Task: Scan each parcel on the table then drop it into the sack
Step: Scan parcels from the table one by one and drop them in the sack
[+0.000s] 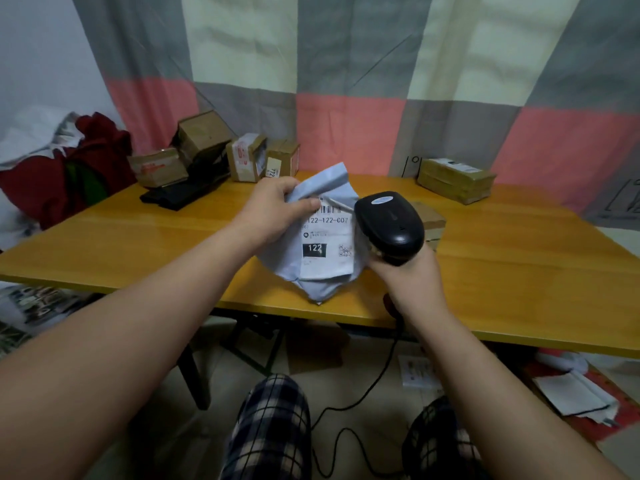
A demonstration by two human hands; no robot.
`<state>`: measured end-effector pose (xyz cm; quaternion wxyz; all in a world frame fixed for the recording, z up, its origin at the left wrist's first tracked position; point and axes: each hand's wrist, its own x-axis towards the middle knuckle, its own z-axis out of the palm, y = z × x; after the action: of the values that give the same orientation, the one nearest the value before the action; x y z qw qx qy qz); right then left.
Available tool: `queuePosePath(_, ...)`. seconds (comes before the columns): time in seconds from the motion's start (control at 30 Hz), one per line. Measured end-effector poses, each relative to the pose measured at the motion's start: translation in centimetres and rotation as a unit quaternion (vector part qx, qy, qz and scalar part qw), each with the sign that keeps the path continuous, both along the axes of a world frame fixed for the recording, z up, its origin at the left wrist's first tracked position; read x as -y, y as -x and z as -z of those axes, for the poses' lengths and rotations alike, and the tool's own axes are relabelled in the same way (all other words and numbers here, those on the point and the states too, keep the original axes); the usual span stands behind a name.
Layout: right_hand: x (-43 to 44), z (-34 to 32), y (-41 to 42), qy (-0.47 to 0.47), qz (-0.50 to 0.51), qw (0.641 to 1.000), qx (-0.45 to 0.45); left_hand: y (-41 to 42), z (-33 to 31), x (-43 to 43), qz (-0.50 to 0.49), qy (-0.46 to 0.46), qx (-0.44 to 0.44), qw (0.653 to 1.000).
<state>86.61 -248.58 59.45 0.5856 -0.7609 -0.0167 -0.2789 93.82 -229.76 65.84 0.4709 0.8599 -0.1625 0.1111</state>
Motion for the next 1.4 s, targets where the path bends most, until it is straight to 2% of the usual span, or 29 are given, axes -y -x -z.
queuePosePath(0.1, 0.2, 0.2, 0.6, 0.01, -0.003, 1.0, -0.016, -0.8, 0.4, 0.1, -0.04, -0.029, 0.051, 0.997)
queuePosePath(0.2, -0.6, 1.2, 1.6, 0.011, -0.031, 0.998, -0.052, -1.1, 0.9, -0.5, -0.052, -0.003, 0.067, 0.996)
queuePosePath(0.33, -1.8, 2.1, 1.8, -0.006, -0.049, 0.997, -0.052, -1.9, 1.2, -1.8, -0.066, 0.0, 0.08, 0.995)
queuePosePath(0.53, -3.4, 1.8, 1.4, -0.01, -0.066, 0.997, -0.038, -2.7, 1.5, -4.3, -0.05, 0.032, 0.033, 0.998)
queuePosePath(0.7, -4.1, 1.3, 1.2, 0.015, -0.077, 0.997, -0.025, -2.7, 1.8, -5.7, -0.083, 0.078, 0.024, 0.993)
queuePosePath(0.97, -4.8, 0.8, 1.7, 0.083, -0.083, 0.993, 0.0, -2.2, 1.7, -5.9, -0.076, 0.073, 0.022, 0.994)
queuePosePath(1.13, -4.7, 1.1, 1.9, 0.12, -0.07, 0.99, 0.009, -2.1, 1.9, -6.7, -0.099, 0.016, 0.064, 0.993)
queuePosePath(1.4, -5.4, 1.4, 2.1, 0.112, -0.073, 0.99, 0.033, -1.6, 2.2, -8.0, -0.115, 0.009, 0.076, 0.99)
